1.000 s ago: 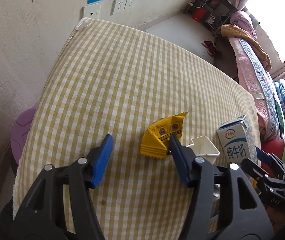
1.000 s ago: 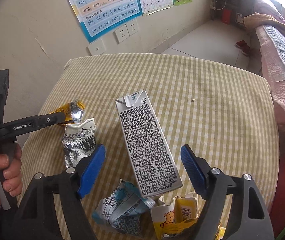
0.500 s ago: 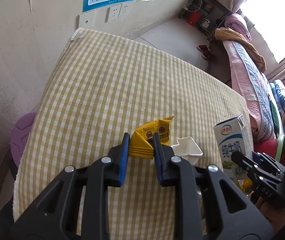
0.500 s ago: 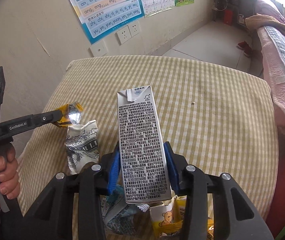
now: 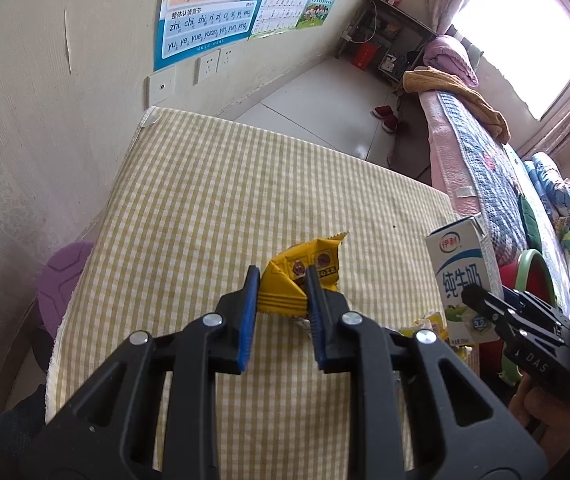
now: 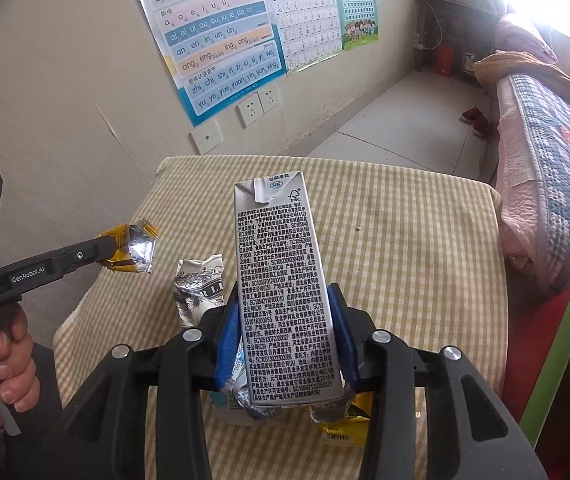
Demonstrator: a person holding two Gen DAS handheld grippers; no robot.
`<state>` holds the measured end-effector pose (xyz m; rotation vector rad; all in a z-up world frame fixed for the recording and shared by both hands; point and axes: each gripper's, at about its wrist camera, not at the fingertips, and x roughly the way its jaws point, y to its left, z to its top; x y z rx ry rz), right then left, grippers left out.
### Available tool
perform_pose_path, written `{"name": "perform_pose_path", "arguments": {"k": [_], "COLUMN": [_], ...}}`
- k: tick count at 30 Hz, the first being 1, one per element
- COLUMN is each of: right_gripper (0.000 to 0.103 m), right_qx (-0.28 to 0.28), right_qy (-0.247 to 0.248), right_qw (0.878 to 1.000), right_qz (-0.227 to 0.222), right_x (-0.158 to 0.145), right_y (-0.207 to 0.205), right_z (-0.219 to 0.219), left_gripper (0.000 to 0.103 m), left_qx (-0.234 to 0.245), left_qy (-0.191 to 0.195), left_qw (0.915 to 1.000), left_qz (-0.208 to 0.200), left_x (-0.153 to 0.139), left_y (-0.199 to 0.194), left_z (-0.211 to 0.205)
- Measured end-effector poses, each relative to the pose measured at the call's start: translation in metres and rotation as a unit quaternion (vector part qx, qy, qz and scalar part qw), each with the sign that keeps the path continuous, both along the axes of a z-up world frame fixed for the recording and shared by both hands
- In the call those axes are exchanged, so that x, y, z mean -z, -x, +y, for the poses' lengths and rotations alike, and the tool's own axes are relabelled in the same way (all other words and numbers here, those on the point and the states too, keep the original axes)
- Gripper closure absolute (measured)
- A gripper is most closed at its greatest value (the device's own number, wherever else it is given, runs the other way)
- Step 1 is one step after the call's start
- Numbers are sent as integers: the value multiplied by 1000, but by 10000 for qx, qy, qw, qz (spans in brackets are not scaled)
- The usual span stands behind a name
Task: Collect trash
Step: 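Carry the milk carton and yellow wrapper over the red bin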
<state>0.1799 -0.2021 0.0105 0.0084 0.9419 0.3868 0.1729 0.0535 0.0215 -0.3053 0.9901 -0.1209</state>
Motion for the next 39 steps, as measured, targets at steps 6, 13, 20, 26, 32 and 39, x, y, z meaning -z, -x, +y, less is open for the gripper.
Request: {"name": "perform_pose_path", "arguments": {"k": [6,13,20,26,32,39], "right_gripper": [63,63,63,63,63,63], "right_qx": [99,263,641,1089,1657,2184], "right_qy": [-58,-128,-194,-174,-165,-166], "right_qw": [9998,9991,9967,9926,9846,9745], "right_qz": [-153,-308,-448,-512,-527,-482], "right_x": [-19,-34,-46,-50,-49,-42], "right_y": [28,54,71,80,89,100], "right_z": [-18,-41,-85,-136,-194,-251], "left_gripper": [81,81,81,81,81,81], "left_qx": [160,391,793,1240,1727,2284], "left_qy": [-52,-108,-86,63,249,355], "left_qw": [9997,9988,9961,9914,9839,9721], "left_qz": [-166,-274,-365,-424,-383,-400], "left_x": [-21,-35,-45,-50,-50,-54], "left_y": [21,39,41,36,29,21], "left_z": [-20,-49,-94,-145,-202,-269]}}
